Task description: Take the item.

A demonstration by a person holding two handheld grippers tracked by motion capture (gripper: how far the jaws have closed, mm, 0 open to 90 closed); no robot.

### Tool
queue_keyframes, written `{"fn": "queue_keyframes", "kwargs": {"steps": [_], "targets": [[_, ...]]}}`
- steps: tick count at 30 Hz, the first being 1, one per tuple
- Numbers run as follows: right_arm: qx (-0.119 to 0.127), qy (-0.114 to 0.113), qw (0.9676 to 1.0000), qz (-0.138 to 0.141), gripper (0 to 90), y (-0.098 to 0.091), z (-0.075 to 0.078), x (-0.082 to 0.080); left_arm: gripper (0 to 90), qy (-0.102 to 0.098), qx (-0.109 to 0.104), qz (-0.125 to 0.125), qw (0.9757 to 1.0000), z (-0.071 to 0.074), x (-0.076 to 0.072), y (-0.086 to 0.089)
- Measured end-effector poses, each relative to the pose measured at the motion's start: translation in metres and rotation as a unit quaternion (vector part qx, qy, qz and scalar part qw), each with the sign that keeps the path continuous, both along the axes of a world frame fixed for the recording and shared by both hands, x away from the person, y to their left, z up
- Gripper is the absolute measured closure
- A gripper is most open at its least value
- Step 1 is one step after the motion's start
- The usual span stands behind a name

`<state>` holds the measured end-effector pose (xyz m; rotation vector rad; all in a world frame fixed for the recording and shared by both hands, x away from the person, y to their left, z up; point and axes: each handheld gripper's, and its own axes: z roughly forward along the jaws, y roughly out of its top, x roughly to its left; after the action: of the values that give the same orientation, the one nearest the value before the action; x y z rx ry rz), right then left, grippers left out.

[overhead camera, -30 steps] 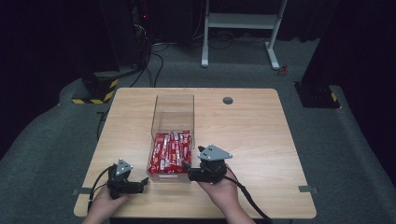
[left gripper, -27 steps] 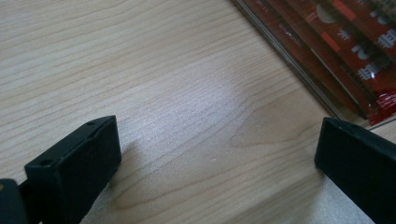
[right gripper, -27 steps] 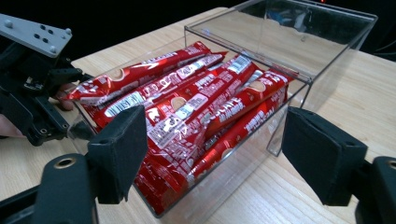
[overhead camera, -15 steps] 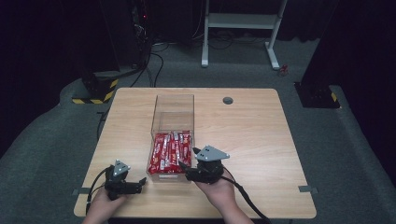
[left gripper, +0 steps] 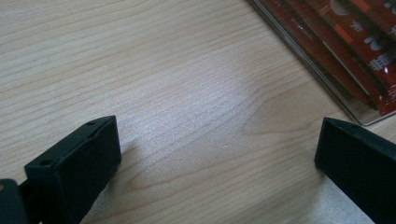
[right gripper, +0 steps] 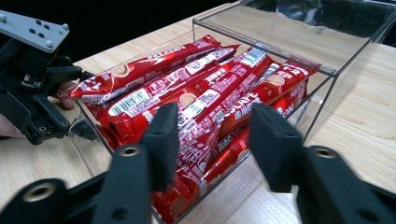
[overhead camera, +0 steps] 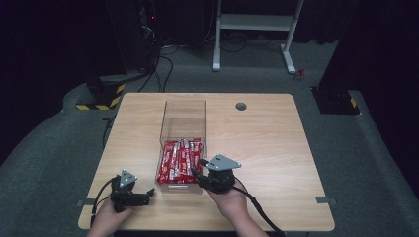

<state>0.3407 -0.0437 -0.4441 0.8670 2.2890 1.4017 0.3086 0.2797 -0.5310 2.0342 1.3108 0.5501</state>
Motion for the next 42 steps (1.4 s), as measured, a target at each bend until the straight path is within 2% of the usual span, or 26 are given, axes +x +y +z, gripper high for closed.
{"fn": "queue_keyframes", "kwargs": {"steps": [3, 5, 11, 17, 23, 42], "targets": [[0.001, -0.001, 1.0, -0.005, 63.5, 0.001, 0.0, 0.0, 0.7, 0.001, 0.002, -0.001, 1.0, 0.0, 0.0, 0.0], [0.005, 0.006, 0.9999, -0.011, 69.9, 0.001, -0.001, 0.0, 0.7, 0.001, -0.002, 0.0, 1.0, 0.0, -0.001, 0.0], [-0.003, 0.018, 0.9996, -0.019, 73.1, 0.005, -0.003, 0.0, 0.7, 0.0, -0.001, 0.0, 1.0, 0.0, -0.002, -0.001], [-0.008, 0.018, 0.9994, -0.027, 76.3, 0.007, -0.006, 0.001, 0.7, 0.0, 0.0, -0.001, 1.0, 0.0, -0.003, 0.0], [-0.008, 0.014, 0.9993, -0.034, 89.5, 0.007, -0.007, 0.0, 0.7, 0.0, 0.0, -0.001, 1.0, 0.0, -0.003, -0.001], [0.016, 0.019, 0.9995, -0.021, 90.0, -0.001, -0.003, -0.01, 0.7, 0.001, -0.003, 0.0, 1.0, 0.0, -0.002, -0.001]]}}
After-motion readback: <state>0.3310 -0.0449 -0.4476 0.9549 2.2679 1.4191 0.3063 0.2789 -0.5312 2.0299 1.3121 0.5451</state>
